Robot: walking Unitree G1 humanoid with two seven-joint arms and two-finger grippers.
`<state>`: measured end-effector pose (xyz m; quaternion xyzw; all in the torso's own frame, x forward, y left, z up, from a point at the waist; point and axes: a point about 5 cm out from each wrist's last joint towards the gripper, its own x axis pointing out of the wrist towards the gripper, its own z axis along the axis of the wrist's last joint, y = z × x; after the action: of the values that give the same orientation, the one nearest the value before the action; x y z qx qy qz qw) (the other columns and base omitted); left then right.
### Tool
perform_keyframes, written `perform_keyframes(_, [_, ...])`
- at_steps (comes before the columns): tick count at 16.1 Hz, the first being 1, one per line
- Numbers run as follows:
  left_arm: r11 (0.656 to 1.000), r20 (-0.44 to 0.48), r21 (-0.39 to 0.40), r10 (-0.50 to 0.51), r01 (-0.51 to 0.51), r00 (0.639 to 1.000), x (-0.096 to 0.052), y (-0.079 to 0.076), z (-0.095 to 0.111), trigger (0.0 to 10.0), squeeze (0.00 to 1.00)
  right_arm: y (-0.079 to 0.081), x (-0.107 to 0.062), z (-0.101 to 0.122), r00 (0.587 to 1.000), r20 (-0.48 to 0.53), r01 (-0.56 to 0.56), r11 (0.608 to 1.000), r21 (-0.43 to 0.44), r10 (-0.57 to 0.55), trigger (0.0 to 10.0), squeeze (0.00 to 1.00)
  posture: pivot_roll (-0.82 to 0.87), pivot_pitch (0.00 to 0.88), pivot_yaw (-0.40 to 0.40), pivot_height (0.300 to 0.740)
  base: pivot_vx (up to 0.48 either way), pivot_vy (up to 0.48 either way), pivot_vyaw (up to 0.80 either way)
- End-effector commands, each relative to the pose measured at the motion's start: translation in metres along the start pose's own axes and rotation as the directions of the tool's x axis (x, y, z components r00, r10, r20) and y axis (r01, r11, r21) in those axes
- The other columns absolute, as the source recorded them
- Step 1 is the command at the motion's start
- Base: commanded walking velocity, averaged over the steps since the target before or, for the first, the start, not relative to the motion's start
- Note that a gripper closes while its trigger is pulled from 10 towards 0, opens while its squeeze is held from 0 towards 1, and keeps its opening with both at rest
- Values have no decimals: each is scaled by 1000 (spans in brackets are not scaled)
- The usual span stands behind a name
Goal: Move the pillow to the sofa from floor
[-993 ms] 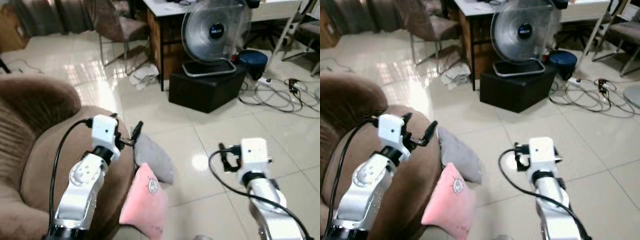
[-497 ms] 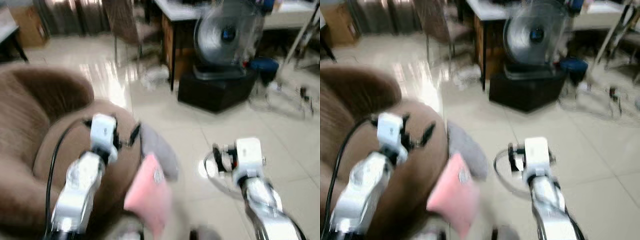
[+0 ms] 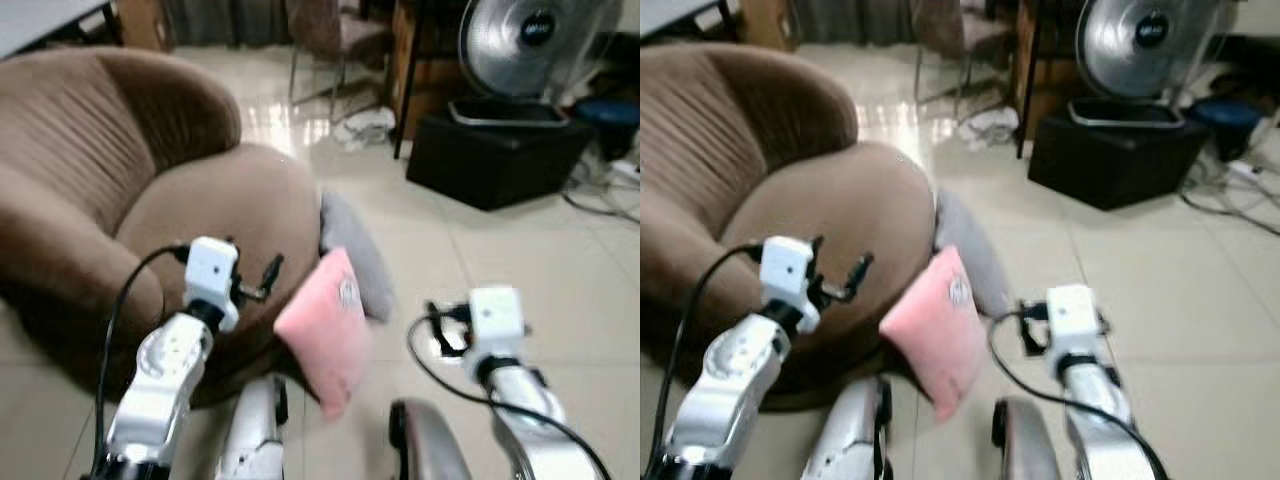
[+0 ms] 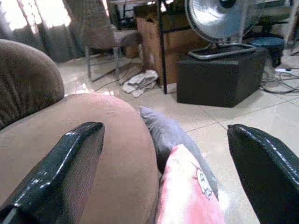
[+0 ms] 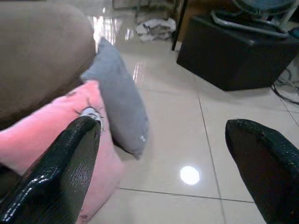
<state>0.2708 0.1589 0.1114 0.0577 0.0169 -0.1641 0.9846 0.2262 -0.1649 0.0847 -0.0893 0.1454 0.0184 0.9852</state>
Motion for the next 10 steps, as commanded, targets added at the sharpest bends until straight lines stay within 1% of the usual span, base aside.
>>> perform_keyframes(1, [1000, 26, 13, -10, 9, 1000, 4, 1, 7, 10000, 0, -4, 0, 6, 1000, 24, 10, 1000, -5, -10, 10000, 0, 10, 43, 42, 561, 0, 0, 0])
perform_keyframes(2, [1000, 26, 17, -10, 10, 1000, 4, 2, 7, 10000, 0, -3, 0, 6, 1000, 21, 4, 1000, 5, -4, 10000, 0, 5, 45, 45, 561, 0, 0, 0])
perform_keyframes(6, [1000, 20, 13, -4, 4, 1000, 7, 2, 6, 10000, 0, -3, 1, 6, 1000, 26, -1, 1000, 2, 1, 10000, 0, 4, 51, 45, 561, 264, 0, -777])
perform_keyframes(10, [1000, 19, 13, 8, -8, 1000, 8, 4, 6, 10000, 0, -3, 2, 8, 999, 38, -7, 1000, -28, 8, 10000, 0, 5, 51, 45, 561, 270, 0, 0])
